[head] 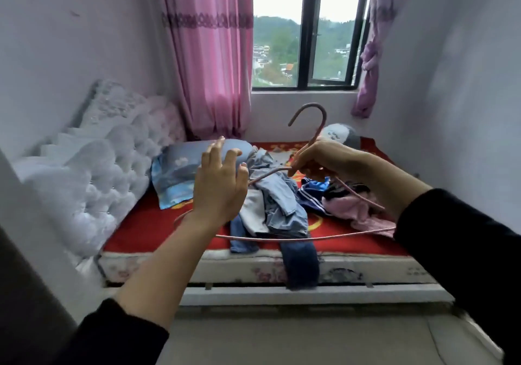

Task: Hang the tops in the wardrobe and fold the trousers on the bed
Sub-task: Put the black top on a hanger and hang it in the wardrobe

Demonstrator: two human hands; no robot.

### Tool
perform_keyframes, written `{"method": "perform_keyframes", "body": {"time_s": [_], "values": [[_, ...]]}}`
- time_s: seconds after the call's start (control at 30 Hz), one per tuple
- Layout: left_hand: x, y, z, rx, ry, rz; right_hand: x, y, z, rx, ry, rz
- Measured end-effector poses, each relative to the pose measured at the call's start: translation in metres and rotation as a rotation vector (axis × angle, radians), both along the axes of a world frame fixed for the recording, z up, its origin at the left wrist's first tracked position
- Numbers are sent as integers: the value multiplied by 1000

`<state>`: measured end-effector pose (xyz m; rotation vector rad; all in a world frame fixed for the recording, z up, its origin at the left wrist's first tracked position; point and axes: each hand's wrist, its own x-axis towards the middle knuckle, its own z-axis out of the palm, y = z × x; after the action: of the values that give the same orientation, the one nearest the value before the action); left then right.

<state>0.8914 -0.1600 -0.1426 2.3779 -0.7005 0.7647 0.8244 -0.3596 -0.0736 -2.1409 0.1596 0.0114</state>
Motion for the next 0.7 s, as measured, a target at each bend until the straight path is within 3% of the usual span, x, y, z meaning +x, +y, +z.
{"method": "perform_keyframes", "body": {"time_s": [0.43, 0.7], "values": [[41, -282, -92, 313, 366, -223, -12, -252, -111, -69, 117, -353], [139, -424, -163, 397, 484, -299, 64, -389, -175, -98, 205, -453]]}}
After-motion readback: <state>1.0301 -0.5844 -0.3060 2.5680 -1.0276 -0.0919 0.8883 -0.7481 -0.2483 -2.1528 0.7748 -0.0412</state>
